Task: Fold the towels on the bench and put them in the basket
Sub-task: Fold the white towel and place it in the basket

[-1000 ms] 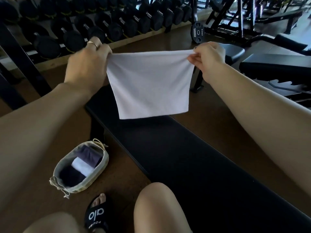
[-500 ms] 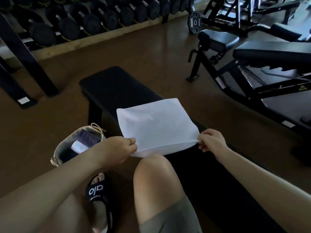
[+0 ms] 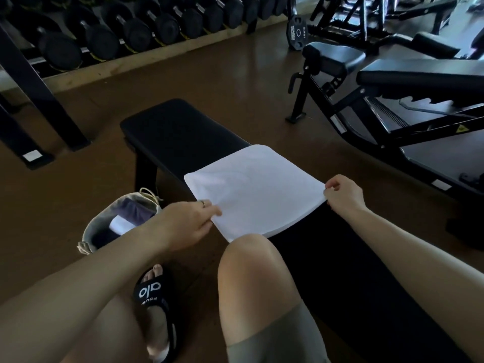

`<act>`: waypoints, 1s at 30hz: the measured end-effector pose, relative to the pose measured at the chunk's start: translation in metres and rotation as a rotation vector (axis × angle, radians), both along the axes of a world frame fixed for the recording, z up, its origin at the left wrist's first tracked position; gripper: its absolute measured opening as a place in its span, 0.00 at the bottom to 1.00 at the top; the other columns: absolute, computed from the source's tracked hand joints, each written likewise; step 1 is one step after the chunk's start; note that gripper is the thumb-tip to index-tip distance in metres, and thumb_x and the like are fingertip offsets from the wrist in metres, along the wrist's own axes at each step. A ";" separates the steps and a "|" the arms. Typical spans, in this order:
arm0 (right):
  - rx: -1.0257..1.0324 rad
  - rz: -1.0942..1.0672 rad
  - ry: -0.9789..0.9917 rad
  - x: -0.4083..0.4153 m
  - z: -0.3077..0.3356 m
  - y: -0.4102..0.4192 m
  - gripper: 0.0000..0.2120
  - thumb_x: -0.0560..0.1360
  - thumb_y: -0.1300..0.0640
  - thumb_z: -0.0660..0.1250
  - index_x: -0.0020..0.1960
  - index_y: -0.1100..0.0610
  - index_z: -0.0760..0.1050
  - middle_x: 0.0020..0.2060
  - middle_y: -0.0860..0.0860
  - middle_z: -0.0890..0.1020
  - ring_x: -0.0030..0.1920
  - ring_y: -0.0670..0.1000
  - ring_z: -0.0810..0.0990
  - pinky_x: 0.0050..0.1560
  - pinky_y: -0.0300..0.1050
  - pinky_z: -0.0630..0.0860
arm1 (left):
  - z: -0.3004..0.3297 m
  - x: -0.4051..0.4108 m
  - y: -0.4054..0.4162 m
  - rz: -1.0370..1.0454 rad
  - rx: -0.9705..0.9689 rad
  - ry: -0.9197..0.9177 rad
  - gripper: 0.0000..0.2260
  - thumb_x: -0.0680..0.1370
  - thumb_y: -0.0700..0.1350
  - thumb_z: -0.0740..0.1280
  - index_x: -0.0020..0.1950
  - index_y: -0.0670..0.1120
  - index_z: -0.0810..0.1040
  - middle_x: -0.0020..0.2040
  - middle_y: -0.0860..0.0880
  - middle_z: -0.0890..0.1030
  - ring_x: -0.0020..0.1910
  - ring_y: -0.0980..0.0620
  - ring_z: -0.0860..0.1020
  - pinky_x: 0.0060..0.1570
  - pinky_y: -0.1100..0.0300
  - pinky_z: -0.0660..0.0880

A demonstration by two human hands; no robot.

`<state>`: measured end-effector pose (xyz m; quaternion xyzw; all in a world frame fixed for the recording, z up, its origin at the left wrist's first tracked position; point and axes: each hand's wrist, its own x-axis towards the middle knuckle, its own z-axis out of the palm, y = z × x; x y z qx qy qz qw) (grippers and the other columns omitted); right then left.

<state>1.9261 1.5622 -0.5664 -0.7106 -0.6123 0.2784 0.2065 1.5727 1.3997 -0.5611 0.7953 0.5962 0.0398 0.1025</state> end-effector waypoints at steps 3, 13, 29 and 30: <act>-0.020 0.063 -0.219 0.004 -0.007 0.006 0.10 0.79 0.65 0.62 0.58 0.57 0.76 0.56 0.58 0.79 0.48 0.55 0.77 0.47 0.47 0.73 | -0.006 -0.008 0.019 0.184 -0.001 -0.032 0.26 0.81 0.45 0.62 0.79 0.55 0.62 0.70 0.49 0.71 0.59 0.48 0.77 0.56 0.52 0.76; 0.346 0.910 -0.334 -0.100 -0.023 -0.134 0.20 0.73 0.47 0.63 0.63 0.53 0.77 0.56 0.52 0.79 0.55 0.56 0.77 0.56 0.53 0.76 | -0.035 -0.030 0.074 0.751 -0.153 -0.471 0.23 0.84 0.54 0.61 0.77 0.49 0.65 0.75 0.40 0.65 0.68 0.39 0.72 0.67 0.46 0.72; 0.792 0.851 -0.407 -0.079 -0.058 -0.146 0.05 0.75 0.66 0.68 0.46 0.57 0.76 0.47 0.53 0.79 0.44 0.57 0.79 0.45 0.51 0.77 | -0.020 -0.048 0.076 0.994 0.005 -0.853 0.06 0.75 0.40 0.74 0.49 0.48 0.81 0.52 0.46 0.81 0.53 0.47 0.80 0.54 0.49 0.81; 0.805 0.850 -0.406 -0.074 -0.058 -0.147 0.06 0.75 0.67 0.68 0.46 0.57 0.76 0.46 0.53 0.79 0.43 0.56 0.79 0.45 0.51 0.77 | -0.020 -0.049 0.075 0.994 -0.022 -0.888 0.06 0.75 0.38 0.74 0.48 0.47 0.82 0.52 0.45 0.81 0.53 0.47 0.81 0.55 0.49 0.82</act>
